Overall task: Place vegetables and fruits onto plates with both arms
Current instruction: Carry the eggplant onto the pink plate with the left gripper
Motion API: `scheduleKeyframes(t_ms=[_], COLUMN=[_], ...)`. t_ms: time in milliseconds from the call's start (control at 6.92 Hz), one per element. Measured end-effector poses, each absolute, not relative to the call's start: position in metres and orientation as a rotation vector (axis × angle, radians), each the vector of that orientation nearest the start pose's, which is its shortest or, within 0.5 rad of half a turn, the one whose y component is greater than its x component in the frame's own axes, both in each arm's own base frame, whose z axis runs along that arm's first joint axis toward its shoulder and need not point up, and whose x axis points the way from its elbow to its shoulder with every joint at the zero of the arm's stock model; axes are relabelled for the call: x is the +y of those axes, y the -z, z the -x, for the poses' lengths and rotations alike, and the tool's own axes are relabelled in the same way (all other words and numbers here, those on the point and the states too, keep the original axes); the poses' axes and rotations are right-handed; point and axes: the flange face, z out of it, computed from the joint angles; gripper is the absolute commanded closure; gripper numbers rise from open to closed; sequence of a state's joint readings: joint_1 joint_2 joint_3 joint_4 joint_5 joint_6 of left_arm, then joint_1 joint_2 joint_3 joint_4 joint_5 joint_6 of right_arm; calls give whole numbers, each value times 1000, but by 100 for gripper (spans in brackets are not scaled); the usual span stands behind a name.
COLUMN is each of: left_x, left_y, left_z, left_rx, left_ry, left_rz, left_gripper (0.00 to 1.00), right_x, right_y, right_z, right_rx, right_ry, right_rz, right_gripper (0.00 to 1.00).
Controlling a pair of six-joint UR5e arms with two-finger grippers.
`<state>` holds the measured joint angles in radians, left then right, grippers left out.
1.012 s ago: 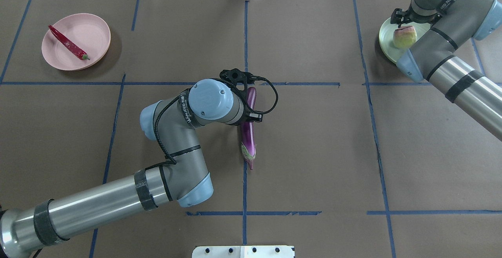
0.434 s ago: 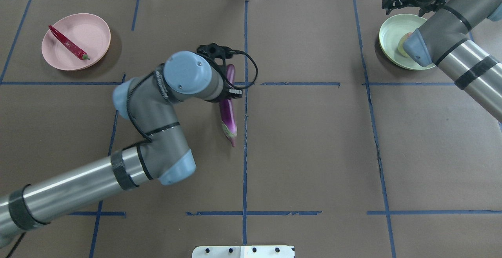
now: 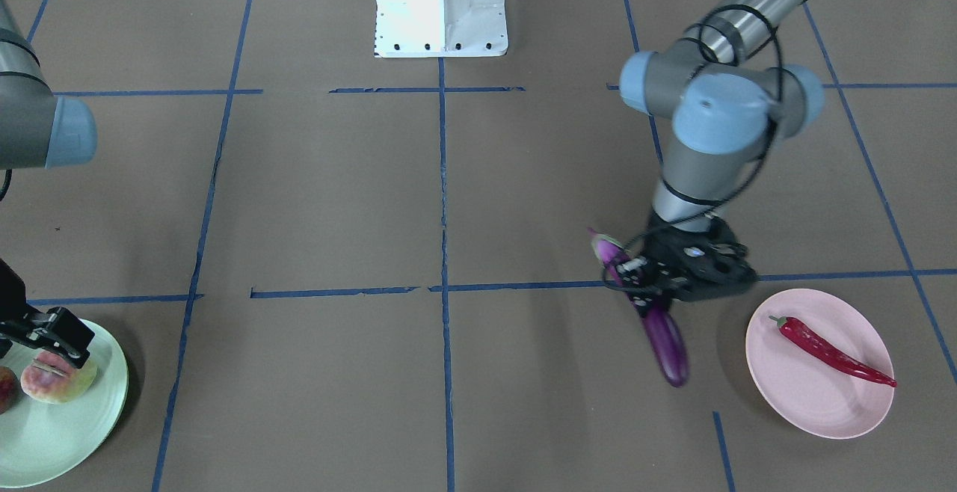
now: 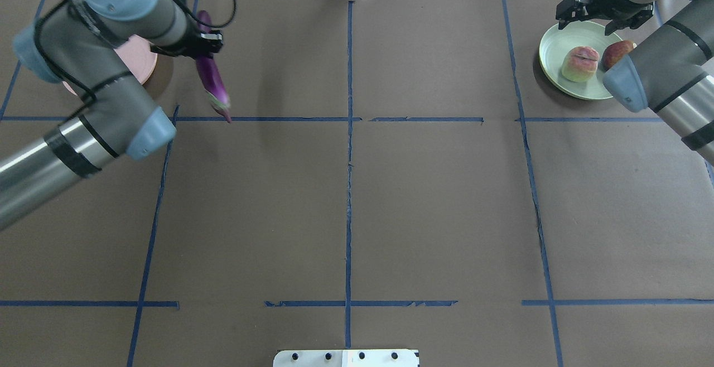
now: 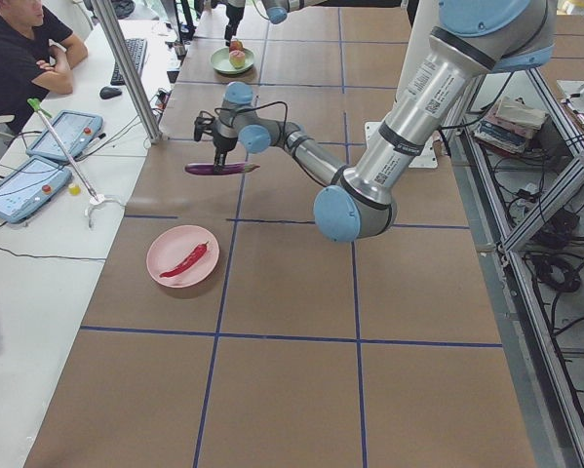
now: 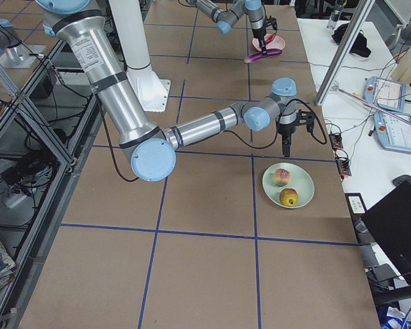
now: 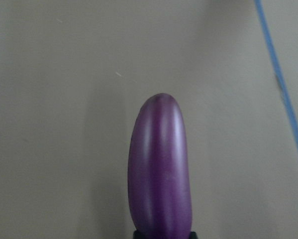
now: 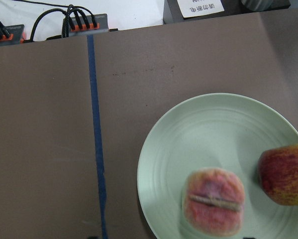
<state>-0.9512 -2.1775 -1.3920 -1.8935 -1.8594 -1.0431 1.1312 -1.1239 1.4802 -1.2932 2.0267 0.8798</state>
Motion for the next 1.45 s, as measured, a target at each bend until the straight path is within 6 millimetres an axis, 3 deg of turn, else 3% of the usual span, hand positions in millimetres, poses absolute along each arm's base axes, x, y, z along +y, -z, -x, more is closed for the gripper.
scheduleKeyframes(t_ms=[145,289,434,578,723,867,1156,1445], left_x=[-699,-719,-729,-735,-739,-741,-741,-744], left_y=[-405,-446,-472,-484,-490,-502,-515,-510], left_z=[-290,-259,-247,-245,-247,-251,-256,-247], left_rx=[677,645,641,652,664,675,699,724], left_ry=[330,376,432,483,513,518,508,512], left_rz=[-251,-213,-191,-181,-178,-183,-203,-217], left_gripper=[96,94,92,85,28,0,0,0], right_x=[-644,-636,-631,-628,-626,-625,-623,-619], right_y=[-422,-420,-417,-416,-414,-413,-411,-405], right_z=[206,206,209,212,215,218,221,220], right_rx=[-745,-756,-765,-769,-771,-773,-775,-783], right_ry=[-279,-293,-301,-303,-300,-297,-293,-288], right_rz=[-221,-217,-213,-211,-210,-210,-210,-207], right_gripper=[0,0,0,0,0,0,0,0])
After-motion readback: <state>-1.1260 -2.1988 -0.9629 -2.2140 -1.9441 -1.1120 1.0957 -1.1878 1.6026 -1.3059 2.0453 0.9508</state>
